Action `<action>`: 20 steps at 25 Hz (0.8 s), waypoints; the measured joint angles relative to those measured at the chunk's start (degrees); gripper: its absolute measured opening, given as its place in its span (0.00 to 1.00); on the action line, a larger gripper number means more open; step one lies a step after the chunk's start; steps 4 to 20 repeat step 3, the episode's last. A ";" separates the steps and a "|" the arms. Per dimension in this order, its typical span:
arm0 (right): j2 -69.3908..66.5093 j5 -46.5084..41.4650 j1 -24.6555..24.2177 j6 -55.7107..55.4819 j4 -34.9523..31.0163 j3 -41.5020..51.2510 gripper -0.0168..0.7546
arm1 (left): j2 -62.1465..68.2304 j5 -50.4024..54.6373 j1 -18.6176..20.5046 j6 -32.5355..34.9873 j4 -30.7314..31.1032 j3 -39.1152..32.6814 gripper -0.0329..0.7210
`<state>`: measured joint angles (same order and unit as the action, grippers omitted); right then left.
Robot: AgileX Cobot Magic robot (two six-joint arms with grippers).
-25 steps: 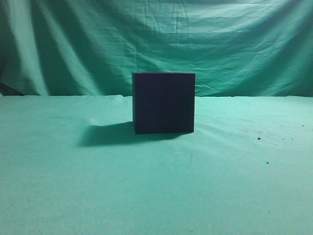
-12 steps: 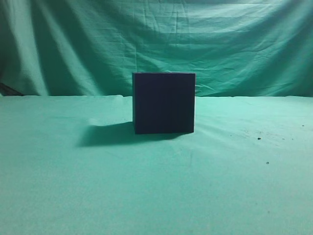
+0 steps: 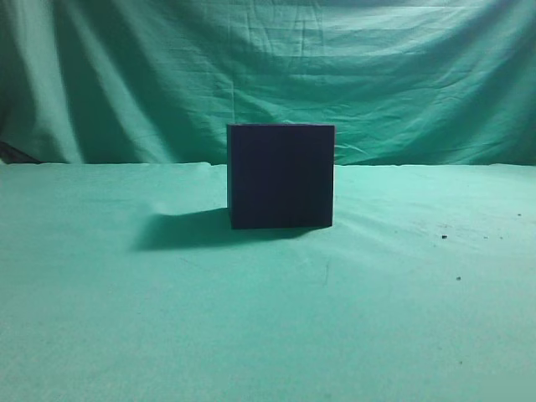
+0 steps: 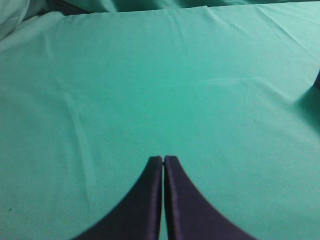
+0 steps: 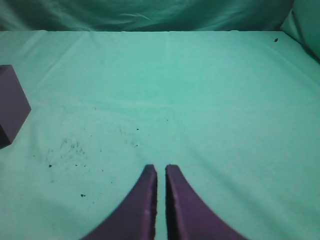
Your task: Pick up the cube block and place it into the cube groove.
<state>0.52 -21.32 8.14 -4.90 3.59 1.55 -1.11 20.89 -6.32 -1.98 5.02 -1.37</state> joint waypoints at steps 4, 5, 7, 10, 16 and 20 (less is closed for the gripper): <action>0.00 0.00 0.00 0.00 0.00 0.09 0.02 | 0.00 0.00 0.00 0.00 0.00 0.00 0.04; 0.00 0.00 0.00 0.00 0.00 0.09 0.02 | 0.00 0.00 0.00 0.00 0.00 0.00 0.04; 0.00 0.00 0.00 0.00 0.00 0.09 0.02 | 0.00 0.00 0.00 0.00 0.00 0.00 0.04; 0.00 0.00 0.00 0.00 0.00 0.09 0.02 | 0.00 0.00 0.00 0.00 0.00 0.00 0.04; 0.00 0.00 0.00 0.00 0.00 0.09 0.02 | 0.00 0.00 0.00 0.00 0.00 0.00 0.04; 0.00 0.00 0.00 0.00 0.00 0.09 0.02 | 0.00 0.00 0.00 0.00 0.00 0.00 0.04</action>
